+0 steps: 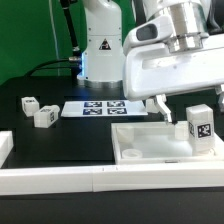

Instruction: Assemble square table

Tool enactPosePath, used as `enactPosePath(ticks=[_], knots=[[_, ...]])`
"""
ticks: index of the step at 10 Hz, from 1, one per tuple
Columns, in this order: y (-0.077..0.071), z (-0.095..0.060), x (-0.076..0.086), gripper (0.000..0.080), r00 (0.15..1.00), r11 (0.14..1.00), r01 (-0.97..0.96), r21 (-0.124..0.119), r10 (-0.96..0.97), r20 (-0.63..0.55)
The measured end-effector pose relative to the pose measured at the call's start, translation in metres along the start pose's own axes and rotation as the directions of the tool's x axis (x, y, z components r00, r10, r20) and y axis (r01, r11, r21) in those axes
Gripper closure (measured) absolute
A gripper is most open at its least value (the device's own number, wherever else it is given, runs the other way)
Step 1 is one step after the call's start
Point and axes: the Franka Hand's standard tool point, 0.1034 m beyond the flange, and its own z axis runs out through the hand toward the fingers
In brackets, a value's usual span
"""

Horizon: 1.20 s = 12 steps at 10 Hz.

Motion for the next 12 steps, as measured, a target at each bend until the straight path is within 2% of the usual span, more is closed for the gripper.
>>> enactPosePath(ticks=[1,2,3,4,6,7,8,9,10,11,12], knots=[[-0.001,0.003,-0.004,0.0150,0.996,1.000,-0.007,0.017,0.006,0.084],[-0.003,0.004,-0.002,0.0150,0.983,0.999,-0.019,0.041,0.011,0.183],[-0.005,0.004,0.003,0.0150,0.974,0.998,-0.027,0.053,0.015,0.224],[-0.012,0.005,-0.003,0.0150,0.947,0.996,-0.054,0.071,0.029,0.321],[-0.023,0.012,-0.003,0.0150,0.895,0.992,-0.091,0.092,0.041,0.444],[-0.026,0.011,-0.002,0.0150,0.882,0.991,-0.097,0.097,0.040,0.470],[-0.025,0.012,0.000,0.0159,0.887,0.990,-0.102,0.092,0.049,0.458],[-0.025,0.012,-0.001,0.0322,0.886,0.990,-0.110,0.088,0.057,0.461],[-0.025,0.012,-0.001,0.0322,0.883,0.988,-0.129,0.080,0.078,0.462],[-0.022,0.012,-0.001,0.0475,0.868,0.977,-0.209,0.033,0.170,0.466],[-0.019,0.012,-0.001,0.0489,0.858,0.969,-0.247,0.010,0.214,0.466]])
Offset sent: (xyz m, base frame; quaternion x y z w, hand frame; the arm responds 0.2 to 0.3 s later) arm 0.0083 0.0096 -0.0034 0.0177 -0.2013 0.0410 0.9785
